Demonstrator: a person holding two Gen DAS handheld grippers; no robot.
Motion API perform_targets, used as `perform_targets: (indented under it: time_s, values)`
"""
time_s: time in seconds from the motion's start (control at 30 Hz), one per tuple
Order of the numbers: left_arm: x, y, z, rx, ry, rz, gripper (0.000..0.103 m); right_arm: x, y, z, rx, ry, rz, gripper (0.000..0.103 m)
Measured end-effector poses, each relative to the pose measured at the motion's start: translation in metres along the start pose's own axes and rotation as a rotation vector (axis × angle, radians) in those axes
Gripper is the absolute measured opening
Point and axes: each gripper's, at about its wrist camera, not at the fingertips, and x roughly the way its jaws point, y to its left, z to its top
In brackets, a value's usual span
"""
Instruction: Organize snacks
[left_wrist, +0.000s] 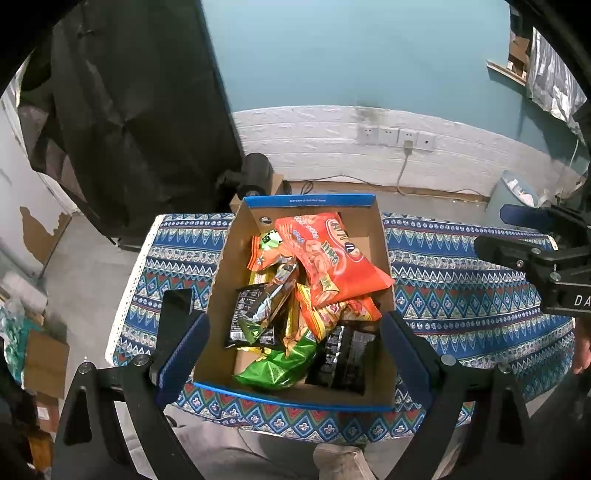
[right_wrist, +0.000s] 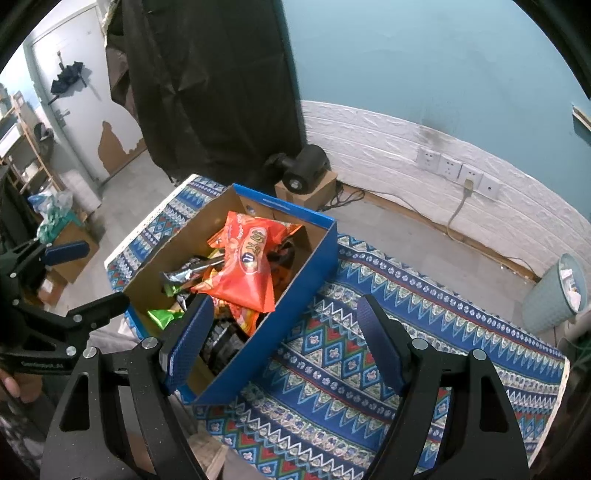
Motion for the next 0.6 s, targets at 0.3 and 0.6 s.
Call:
perform_targets:
  time_s: [0.3,0.6]
  values:
    - [0.0017,0.0033,-0.0004,-0.013,0.007,0.005,0.095,0.0003,0.0,0.0002,-0.002,0.003,-0.004,0.079]
    - [0.001,0.0025,-0.0016,-0.004,-0.004,0.028,0.095,0.0001,-0.0007,0.0012,-0.006,0.005,-0.008,0.079]
